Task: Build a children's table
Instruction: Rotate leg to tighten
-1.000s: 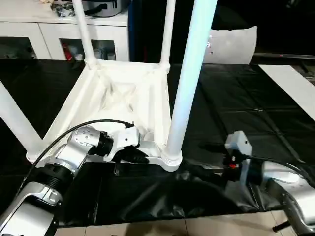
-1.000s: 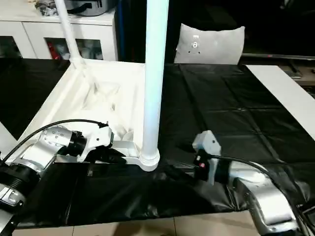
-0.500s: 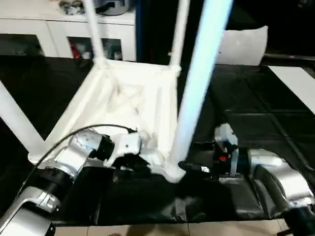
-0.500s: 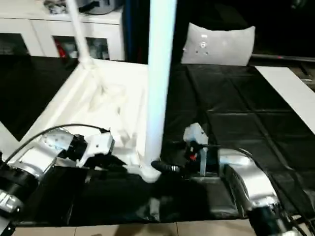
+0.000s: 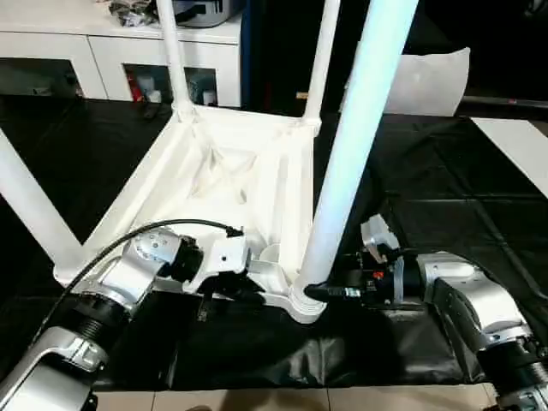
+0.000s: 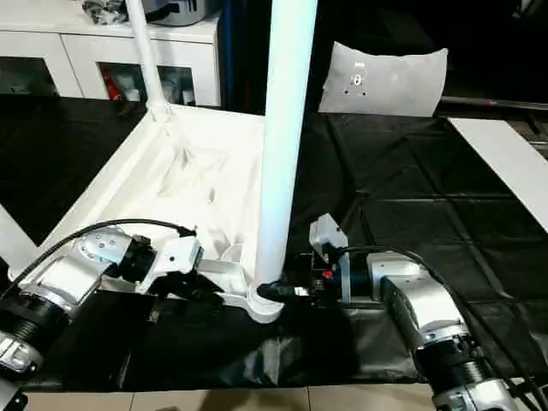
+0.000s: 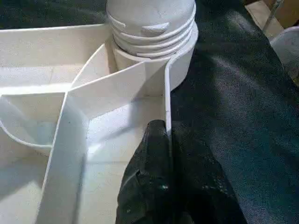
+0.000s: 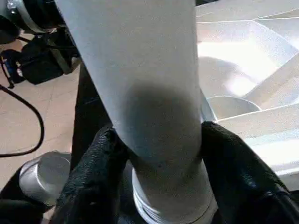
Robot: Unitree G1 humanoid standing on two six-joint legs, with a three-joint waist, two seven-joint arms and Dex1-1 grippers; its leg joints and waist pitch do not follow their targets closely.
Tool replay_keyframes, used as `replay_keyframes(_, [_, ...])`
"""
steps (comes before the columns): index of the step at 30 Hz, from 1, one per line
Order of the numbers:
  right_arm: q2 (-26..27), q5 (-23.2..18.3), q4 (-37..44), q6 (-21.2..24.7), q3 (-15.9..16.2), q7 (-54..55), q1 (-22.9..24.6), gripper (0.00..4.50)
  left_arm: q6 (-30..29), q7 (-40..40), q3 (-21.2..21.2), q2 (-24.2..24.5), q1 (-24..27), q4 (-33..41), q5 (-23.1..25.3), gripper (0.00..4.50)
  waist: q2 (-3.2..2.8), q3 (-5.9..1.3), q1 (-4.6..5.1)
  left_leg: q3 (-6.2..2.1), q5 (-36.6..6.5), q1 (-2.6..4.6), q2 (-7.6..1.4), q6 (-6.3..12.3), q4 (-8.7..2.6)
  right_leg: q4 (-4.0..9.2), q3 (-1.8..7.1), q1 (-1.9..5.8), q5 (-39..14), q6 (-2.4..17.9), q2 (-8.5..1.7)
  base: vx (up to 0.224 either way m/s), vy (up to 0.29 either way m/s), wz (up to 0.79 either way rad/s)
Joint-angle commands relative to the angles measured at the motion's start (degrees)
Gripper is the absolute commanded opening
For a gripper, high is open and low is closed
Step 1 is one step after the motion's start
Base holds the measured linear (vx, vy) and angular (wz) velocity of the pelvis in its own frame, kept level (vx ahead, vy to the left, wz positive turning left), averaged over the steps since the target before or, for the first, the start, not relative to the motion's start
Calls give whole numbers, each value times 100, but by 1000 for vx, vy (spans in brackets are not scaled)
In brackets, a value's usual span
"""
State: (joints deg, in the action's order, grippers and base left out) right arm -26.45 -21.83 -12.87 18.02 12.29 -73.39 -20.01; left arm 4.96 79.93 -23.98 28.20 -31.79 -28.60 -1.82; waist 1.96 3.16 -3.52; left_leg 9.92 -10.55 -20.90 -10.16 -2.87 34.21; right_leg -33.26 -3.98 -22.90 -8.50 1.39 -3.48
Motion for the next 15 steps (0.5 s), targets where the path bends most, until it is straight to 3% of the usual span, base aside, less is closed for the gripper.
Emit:
replay_keyframes(1, [7,-5,-102,8,32,-35,-112,221,92,184,-147,-85,34,159,25,0,-34,-387,3,-85,-1347,91,-334,117,-412,363,269,272,-1963,1083,-491,0,0,0])
replay_keyframes(12, [53,-111,56,153,30,-169,9,200,12,135,-101,-43,60,211,50,0,-35,-387,-5,-87,-1356,93,-336,111,-416,363,270,270,-1962,1082,-492,0,0,0])
replay_keyframes(15, [112,-170,275,291,-33,82,180,200,-326,-64,84,-170,106,448,-163,0,-27,-387,-6,-84,-1323,90,-344,96,-420,355,281,277,-1909,1090,-497,0,0,0])
